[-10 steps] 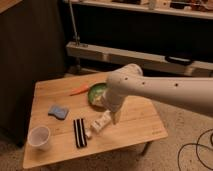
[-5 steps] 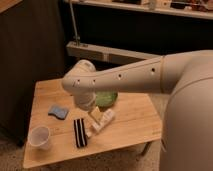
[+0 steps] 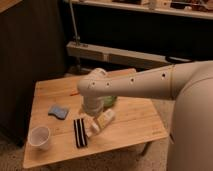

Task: Stand the bottle upright

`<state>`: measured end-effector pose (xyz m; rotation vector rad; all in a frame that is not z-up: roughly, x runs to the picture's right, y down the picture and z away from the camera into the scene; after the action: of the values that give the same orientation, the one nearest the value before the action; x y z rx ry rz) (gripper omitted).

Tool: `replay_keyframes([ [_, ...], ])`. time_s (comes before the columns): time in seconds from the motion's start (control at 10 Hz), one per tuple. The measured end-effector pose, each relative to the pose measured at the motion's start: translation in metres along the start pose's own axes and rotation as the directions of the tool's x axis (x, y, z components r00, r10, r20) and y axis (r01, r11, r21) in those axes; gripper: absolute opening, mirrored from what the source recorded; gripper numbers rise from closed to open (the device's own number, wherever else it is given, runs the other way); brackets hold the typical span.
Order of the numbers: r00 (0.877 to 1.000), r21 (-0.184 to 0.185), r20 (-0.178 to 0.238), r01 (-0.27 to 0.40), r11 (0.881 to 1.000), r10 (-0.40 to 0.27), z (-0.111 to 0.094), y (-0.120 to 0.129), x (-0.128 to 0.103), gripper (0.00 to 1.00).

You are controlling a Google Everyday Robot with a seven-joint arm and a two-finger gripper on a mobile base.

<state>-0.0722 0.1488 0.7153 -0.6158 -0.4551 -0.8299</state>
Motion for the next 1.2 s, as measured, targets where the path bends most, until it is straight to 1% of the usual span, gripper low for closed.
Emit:
replay_keyframes([
  [0.1,1.0,0.001,0.001,0.002,1.0,-0.002,0.002,0.0,-0.001,0.8],
  [0.2,1.0,0.005,0.0,0.001,1.0,-0.001,0.01,0.004,0.004,0.8],
  [0.4,1.0,0.029,0.009,-0.005,1.0,0.005,0.019,0.013,0.015,0.8],
  [0.6,1.0,0.058,0.02,0.003,0.998,-0.004,0.014,0.018,0.02,0.8],
  [0.7,0.999,0.068,0.027,0.016,0.998,-0.018,0.012,0.019,0.021,0.8],
  [0.8,0.998,0.074,0.045,0.041,0.996,-0.044,0.011,0.018,0.021,0.8],
  [0.9,0.996,0.074,0.057,0.062,0.995,-0.066,0.009,0.016,0.019,0.8],
  [1.2,0.996,0.069,0.058,0.063,0.996,-0.067,0.009,0.018,0.02,0.8],
])
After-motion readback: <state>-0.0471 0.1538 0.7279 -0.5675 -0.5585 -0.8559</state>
